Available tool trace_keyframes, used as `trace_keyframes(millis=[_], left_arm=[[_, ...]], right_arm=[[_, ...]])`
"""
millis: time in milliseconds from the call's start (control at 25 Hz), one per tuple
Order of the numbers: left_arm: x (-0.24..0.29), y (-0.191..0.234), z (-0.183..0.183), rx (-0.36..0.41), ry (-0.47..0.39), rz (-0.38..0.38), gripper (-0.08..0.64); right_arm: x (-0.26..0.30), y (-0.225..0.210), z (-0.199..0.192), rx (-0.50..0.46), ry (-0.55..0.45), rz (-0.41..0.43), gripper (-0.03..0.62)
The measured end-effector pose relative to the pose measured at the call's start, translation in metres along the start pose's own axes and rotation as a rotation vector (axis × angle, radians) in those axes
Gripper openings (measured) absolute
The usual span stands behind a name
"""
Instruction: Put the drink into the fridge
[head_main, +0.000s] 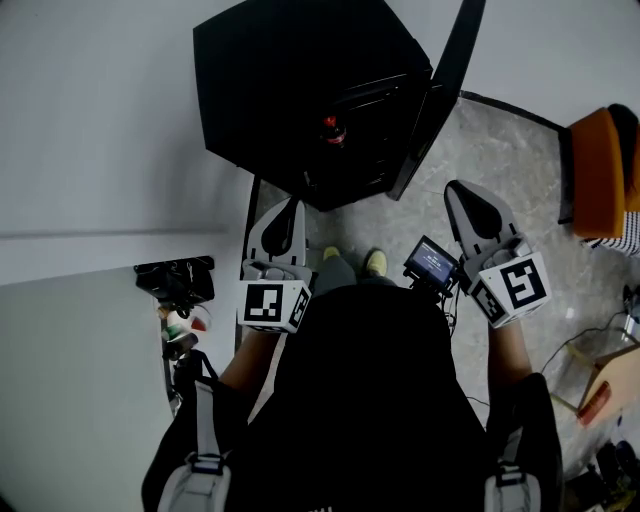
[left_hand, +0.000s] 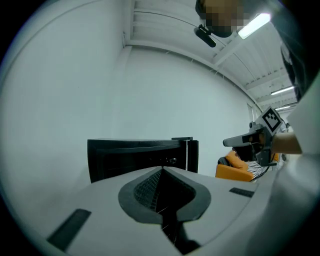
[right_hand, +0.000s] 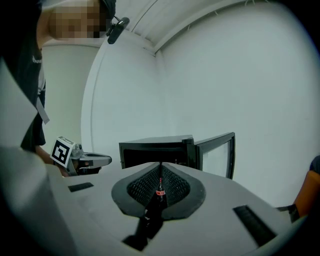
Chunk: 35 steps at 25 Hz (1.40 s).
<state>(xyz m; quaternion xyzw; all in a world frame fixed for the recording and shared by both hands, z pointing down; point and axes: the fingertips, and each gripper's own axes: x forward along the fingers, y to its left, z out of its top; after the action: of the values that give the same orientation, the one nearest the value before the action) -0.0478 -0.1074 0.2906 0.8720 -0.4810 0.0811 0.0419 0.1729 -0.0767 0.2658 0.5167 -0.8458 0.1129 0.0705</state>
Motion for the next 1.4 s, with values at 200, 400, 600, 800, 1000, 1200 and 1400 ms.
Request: trace_keyframes(millis=[200,400,600,800,1000,1200,1400], left_arm=[[-0.012,0.001,0.004,-0.011,-0.012,-0.024,0.012],[-0.031,0.0,0.006,-0.017,-0.026,-0.047,0.012],[-0.071,0.005,0.006,-0.036,-0.038,-0.044,0.012],[-0.13,0.009,0.0,-0.047,-0.034,-0.037,0.012],[-0.195,0.009,-0.006,-0.056,-0.045,-0.039,0.012],[-0.243,0.001,-0.015,-0.061,-0.05,-0.047,0.012],[-0.275,0.0,-0.026,-0.089,-0.047,-0.051,0.012]], right_arm=[[-0.005,0.016,0.001,-0.024,-0.014,-0.003,0.02],[-0.01,0.045,-0.001,-0.049,-0.01,-0.005,0.02],[-0.025,0.083,-0.006,-0.023,-0.023,-0.016,0.02],[-0.052,0.129,-0.016,-0.023,-0.022,-0.037,0.02],[-0.084,0.183,-0.033,-0.021,-0.02,-0.061,0.02],[-0.112,0.222,-0.044,0.021,-0.03,-0.08,0.02],[-0.13,0.25,-0.059,-0.031,0.009,-0.089,0.02]])
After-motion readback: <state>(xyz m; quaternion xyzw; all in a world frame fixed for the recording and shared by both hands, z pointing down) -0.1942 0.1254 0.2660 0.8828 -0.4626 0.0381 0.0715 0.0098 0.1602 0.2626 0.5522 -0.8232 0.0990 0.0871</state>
